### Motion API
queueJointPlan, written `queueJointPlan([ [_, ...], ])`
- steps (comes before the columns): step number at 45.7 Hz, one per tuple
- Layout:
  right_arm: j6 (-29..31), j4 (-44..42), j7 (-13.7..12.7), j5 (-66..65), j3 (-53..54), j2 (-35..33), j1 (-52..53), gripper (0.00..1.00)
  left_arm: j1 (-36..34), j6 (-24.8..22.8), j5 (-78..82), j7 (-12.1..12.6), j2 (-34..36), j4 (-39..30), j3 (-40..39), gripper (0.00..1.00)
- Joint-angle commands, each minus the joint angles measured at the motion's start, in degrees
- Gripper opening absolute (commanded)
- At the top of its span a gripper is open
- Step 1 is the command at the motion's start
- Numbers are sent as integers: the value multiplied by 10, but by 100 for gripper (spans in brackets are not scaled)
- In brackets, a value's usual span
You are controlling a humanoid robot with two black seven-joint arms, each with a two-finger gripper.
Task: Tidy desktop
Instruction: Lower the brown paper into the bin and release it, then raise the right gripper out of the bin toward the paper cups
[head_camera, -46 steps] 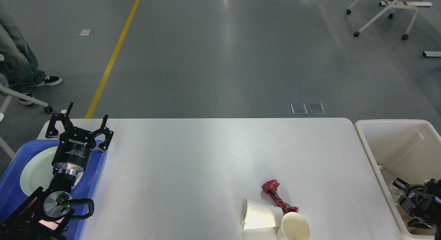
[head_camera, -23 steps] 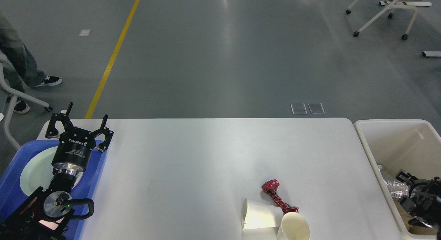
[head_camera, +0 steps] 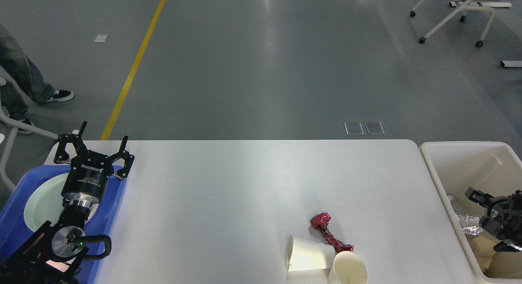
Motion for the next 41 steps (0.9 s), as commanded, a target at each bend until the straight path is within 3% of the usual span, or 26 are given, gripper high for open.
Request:
queueJointPlan([
  [1,20,67,-1,-57,-3,-28,57,100,0,0,0,0,0,0,0,96],
  [9,74,146,-5,-118,-22,-58,154,100,0,0,0,0,0,0,0,96],
  [24,270,324,-8,-121,-151,-52,430,100,0,0,0,0,0,0,0,96],
  [41,581,390,-11,-77,-178,29,693,100,0,0,0,0,0,0,0,96],
])
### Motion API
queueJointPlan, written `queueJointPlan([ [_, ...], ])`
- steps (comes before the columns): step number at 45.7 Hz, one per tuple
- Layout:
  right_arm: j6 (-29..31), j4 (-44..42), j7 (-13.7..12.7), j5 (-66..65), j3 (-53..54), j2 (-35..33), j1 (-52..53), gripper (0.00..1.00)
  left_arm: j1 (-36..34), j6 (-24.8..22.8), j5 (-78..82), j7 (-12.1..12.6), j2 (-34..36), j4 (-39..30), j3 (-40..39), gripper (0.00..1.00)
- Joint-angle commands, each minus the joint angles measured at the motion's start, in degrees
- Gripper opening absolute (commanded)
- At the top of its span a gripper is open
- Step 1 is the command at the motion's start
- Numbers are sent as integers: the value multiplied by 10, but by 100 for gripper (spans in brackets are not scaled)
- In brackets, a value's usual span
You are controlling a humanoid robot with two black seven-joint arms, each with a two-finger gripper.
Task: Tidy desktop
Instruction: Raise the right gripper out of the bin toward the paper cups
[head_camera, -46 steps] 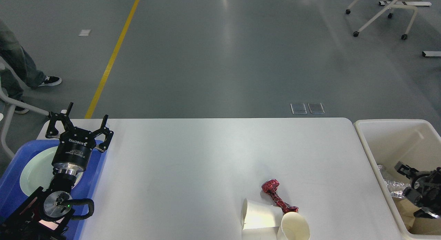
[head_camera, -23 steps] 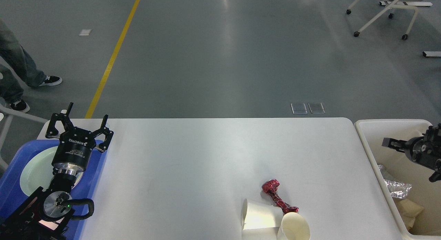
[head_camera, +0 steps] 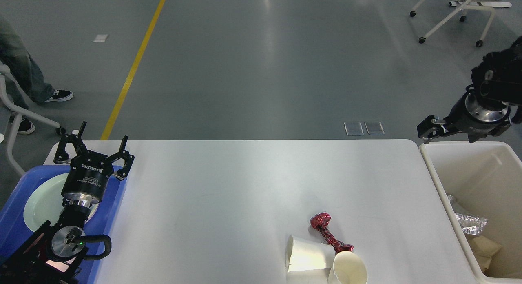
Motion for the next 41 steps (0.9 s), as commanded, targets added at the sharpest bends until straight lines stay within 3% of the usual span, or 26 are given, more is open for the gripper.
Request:
queueJointPlan([
  [1,84,34,1,41,-8,27,87,100,0,0,0,0,-1,0,0,96],
  [17,105,267,0,207,-97,54,351,100,0,0,0,0,0,0,0,96],
  [41,92,276,0,226,-104,56,348,100,0,0,0,0,0,1,0,96],
])
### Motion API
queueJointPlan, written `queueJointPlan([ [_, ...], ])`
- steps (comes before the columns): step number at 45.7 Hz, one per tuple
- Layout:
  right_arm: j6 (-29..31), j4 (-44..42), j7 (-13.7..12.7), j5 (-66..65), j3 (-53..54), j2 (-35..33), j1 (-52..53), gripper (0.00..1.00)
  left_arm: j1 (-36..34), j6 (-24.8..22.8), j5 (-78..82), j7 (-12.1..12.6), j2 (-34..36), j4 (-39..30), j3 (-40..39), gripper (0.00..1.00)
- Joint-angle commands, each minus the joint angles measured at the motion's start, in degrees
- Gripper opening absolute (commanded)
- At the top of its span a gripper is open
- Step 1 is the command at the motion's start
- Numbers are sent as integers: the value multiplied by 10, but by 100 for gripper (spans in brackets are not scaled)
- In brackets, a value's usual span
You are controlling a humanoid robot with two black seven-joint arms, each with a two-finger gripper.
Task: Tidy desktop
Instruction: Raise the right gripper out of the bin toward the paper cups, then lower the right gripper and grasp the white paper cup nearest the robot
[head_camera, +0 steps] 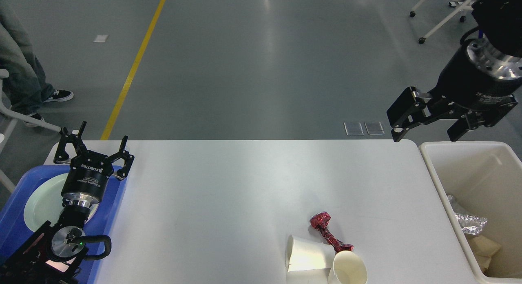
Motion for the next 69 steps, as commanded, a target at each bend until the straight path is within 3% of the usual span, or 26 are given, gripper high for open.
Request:
queueJointPlan([
  [1,1,1,0,3,7,3,-1,100,0,0,0,0,0,0,0,96],
  [15,-1,3,0,2,70,17,-46,100,0,0,0,0,0,0,0,96],
  [32,-8,74,0,-4,158,20,-171,96,0,0,0,0,0,1,0,96],
  [52,-208,91,0,-93,158,44,-335,90,0,0,0,0,0,0,0,96],
  [56,-244,89,-1,-114,161,65,-383,83,0,0,0,0,0,0,0,96],
  [69,-389,83,-3,-154,153,91,-489,83,0,0,0,0,0,0,0,96],
])
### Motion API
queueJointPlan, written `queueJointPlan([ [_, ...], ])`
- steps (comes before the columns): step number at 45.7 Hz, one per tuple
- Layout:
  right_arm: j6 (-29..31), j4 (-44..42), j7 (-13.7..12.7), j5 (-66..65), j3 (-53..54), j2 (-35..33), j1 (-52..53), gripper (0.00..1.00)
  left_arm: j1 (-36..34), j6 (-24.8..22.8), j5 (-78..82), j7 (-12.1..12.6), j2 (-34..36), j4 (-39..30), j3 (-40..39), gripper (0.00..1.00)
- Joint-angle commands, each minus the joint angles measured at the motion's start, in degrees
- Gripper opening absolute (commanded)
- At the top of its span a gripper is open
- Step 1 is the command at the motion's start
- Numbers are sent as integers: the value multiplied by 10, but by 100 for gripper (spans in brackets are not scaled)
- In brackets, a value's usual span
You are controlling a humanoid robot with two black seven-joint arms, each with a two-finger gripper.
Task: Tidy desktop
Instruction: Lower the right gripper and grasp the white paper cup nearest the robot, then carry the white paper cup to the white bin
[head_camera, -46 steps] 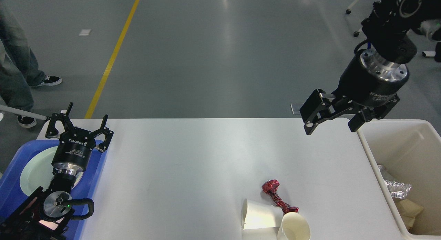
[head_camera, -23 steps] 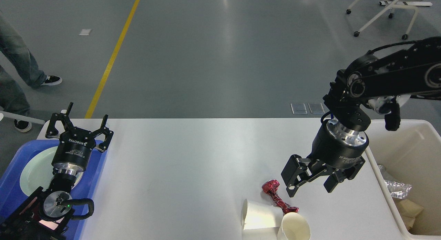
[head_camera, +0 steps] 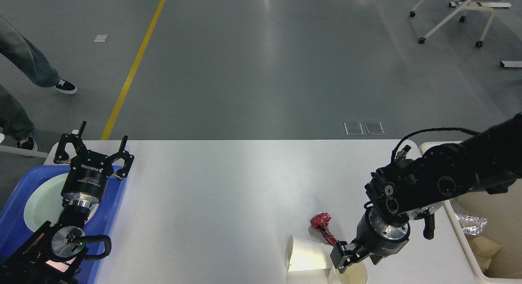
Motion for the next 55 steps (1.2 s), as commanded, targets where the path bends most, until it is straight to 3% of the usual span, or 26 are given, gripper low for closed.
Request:
queueJointPlan([
  [1,-68,-9,-3,-7,-6,5,-49,83,0,0,0,0,0,0,0,96],
  [13,-125,-31,-4,-22,-26,21,-94,78,0,0,0,0,0,0,0,96],
  [18,-128,-33,-3,-16,-36,21,-94,55,0,0,0,0,0,1,0,96],
  [27,-119,-38,-3,-14,-45,20,-94,0,0,0,0,0,0,1,0,96],
  [55,-110,-19,0,-12,-48,13,-75,0,0,0,0,0,0,0,0,96],
])
